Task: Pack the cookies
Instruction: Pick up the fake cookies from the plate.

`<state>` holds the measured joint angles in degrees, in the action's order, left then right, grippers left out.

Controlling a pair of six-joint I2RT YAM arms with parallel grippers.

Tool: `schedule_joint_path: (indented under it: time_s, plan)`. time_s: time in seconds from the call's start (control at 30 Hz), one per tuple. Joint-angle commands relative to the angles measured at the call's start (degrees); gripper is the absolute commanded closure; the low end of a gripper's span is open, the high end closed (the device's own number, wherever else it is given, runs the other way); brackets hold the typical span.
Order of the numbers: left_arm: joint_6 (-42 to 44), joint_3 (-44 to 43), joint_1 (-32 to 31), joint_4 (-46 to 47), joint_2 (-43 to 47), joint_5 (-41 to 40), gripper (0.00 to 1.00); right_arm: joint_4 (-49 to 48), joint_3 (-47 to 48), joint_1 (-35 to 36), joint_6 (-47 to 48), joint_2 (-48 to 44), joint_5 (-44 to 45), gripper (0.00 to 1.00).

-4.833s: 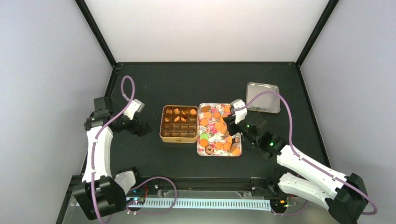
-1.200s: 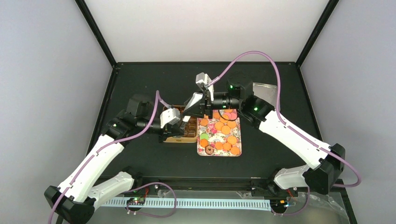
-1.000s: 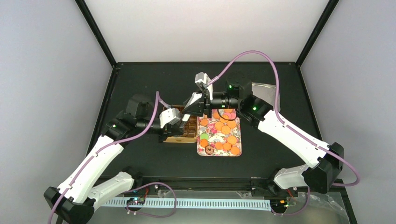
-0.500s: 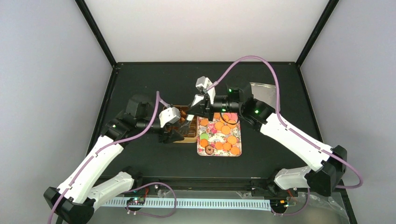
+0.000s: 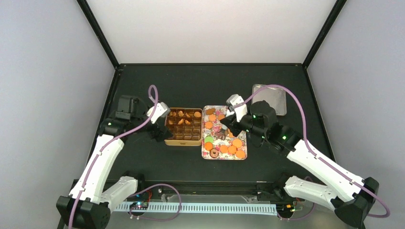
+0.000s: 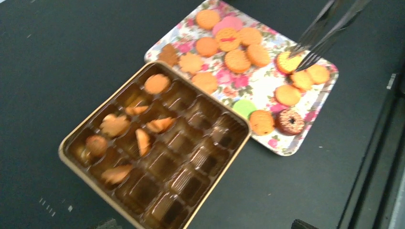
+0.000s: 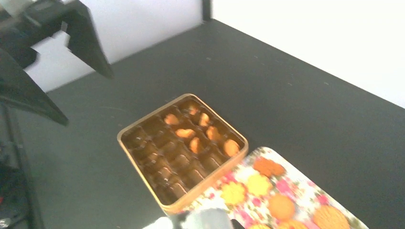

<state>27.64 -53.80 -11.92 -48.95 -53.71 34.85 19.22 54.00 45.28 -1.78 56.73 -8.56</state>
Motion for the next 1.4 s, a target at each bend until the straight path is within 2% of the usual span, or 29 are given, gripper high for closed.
schedule_joint_path:
  time_s: [0.0,0.27,0.53,1.17,1.27,1.37]
  plan:
    - [2.82,-0.49,6.52,-3.33,-1.07,1.06,0.04,-0.68,-4.51,-0.24,-0.76,-4.3,12.8,0.75]
    - [3.81,-0.14,12.5,-3.41,-1.24,3.74,0.04,-9.04,-10.2,-0.77,-1.65,-3.75,21.22,0.73]
    - [5.49,0.14,14.86,-4.22,-2.14,4.2,0.04,-19.07,-12.71,-3.25,-3.0,0.74,20.86,0.7]
    - [6.73,1.26,14.93,-4.25,-2.05,3.71,0.03,-24.43,-19.36,-3.79,-4.57,4.35,19.1,0.67]
    - [6.64,1.24,15.0,-4.09,-2.0,3.53,0.03,-23.81,-19.37,-3.85,-4.76,4.55,18.41,0.68]
    - [6.63,1.1,15.03,-4.05,-2.09,3.43,0.02,-23.09,-19.2,-3.81,-4.63,4.4,18.59,0.74]
